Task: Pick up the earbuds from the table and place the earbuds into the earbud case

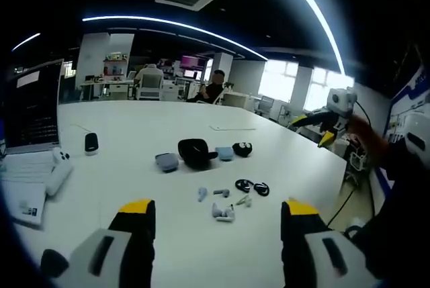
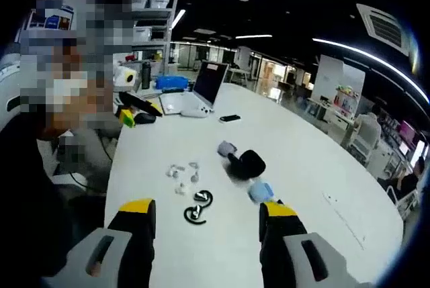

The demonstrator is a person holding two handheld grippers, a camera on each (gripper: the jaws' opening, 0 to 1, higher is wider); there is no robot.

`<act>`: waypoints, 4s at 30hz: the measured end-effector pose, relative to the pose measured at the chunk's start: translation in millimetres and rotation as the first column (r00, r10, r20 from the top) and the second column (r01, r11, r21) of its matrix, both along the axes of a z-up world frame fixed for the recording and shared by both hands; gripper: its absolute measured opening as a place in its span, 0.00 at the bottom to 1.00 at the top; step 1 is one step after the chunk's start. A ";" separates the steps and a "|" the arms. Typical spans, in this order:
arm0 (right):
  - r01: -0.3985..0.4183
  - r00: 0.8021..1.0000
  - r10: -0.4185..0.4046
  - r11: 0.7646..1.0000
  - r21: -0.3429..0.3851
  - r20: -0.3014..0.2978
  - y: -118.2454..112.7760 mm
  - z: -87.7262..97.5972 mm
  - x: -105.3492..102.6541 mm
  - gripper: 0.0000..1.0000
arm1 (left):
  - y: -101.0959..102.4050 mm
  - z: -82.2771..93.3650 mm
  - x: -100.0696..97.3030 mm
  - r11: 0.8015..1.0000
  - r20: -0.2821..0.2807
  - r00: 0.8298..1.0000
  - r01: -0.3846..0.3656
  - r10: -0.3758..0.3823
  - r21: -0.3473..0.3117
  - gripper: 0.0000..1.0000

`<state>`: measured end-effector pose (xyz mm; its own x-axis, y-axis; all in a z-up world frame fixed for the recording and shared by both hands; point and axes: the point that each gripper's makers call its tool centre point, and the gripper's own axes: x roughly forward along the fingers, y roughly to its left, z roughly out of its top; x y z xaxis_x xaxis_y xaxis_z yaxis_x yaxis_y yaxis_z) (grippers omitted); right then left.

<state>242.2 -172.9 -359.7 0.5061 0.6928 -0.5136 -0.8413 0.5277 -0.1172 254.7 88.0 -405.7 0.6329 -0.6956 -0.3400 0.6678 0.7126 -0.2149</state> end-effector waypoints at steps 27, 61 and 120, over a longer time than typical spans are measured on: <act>-0.209 0.978 0.206 0.967 -0.145 -0.034 135.7 -25.0 150.5 0.44 | -15.9 -21.5 59.5 0.995 0.003 1.000 -0.019 0.019 -0.096 0.75; -0.368 0.921 0.272 0.845 -0.387 -0.280 196.0 -146.0 238.1 0.16 | 1.7 -40.3 82.4 0.983 -0.012 0.996 -0.087 0.087 -0.161 0.73; -0.353 0.855 0.491 0.788 -0.504 0.169 140.5 -60.7 26.8 0.01 | -90.2 -36.6 -40.7 0.980 -0.003 0.992 0.124 -0.126 -0.155 0.74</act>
<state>269.0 -32.4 -420.4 0.3835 0.6042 -0.6984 -0.8607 -0.0404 -0.5076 214.0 -2.3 -442.3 0.5336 -0.8139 -0.2299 0.7462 0.5810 -0.3250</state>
